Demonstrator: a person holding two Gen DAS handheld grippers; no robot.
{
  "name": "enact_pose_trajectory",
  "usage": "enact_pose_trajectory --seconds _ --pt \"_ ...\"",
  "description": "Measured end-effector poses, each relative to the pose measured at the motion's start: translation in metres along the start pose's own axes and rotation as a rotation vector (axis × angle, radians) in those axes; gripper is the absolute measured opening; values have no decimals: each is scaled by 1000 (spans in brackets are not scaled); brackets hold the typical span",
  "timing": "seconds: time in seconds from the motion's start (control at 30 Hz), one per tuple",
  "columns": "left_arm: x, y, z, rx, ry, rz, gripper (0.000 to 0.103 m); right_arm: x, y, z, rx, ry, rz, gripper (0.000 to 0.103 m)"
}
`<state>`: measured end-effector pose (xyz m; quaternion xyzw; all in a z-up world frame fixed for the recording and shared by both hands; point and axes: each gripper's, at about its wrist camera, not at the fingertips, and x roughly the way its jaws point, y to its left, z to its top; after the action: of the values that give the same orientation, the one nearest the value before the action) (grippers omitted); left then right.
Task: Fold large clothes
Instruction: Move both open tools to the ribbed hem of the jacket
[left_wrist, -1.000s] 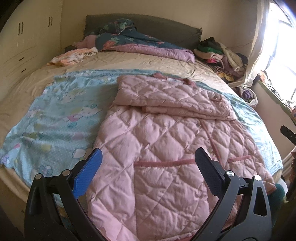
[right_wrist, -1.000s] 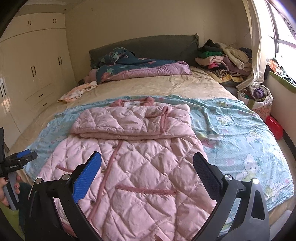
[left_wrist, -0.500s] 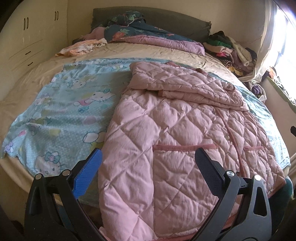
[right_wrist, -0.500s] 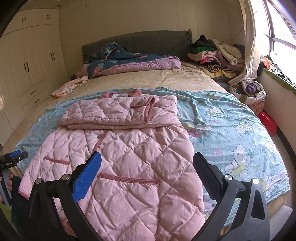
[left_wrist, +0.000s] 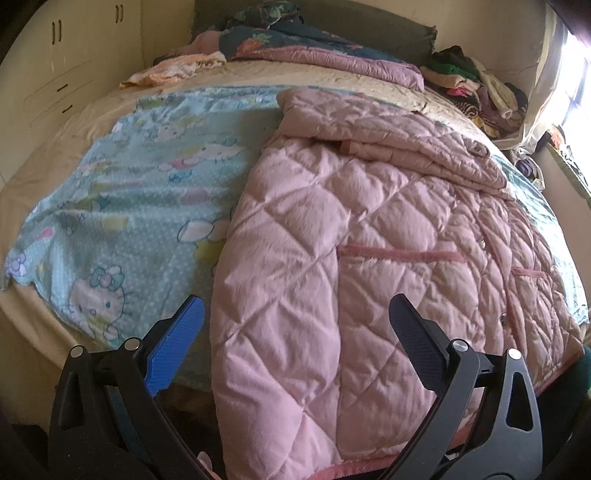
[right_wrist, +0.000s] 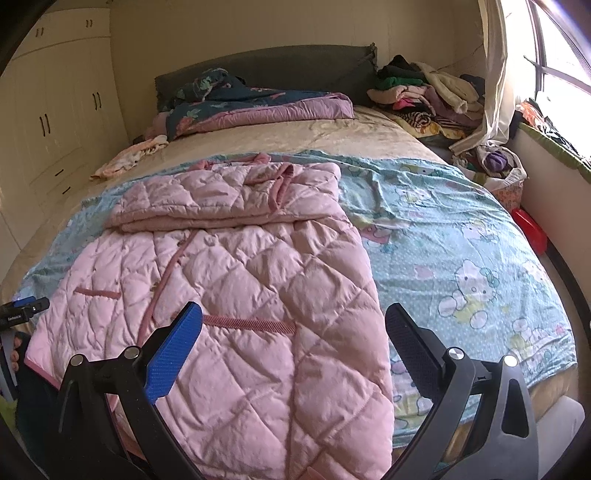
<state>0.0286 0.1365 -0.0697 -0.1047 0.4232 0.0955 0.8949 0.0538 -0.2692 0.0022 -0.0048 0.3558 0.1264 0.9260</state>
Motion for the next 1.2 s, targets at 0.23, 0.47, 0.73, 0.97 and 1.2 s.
enact_pose_trajectory --seconds 0.23,0.47,0.73,0.97,1.2 --pt "5 4 -13 5 47 3 94 3 -6 -12 -8 38 -6 99" --pt "6 9 -26 3 82 7 94 12 -12 -29 -11 116 -3 99" --pt "9 21 -36 -10 135 9 93 18 -18 -48 -5 196 -26 99" --pt "16 6 -45 89 185 3 93 18 -28 -71 19 266 -40 99" --pt "27 -2 -48 115 227 -35 93 23 -31 -90 35 354 -36 99"
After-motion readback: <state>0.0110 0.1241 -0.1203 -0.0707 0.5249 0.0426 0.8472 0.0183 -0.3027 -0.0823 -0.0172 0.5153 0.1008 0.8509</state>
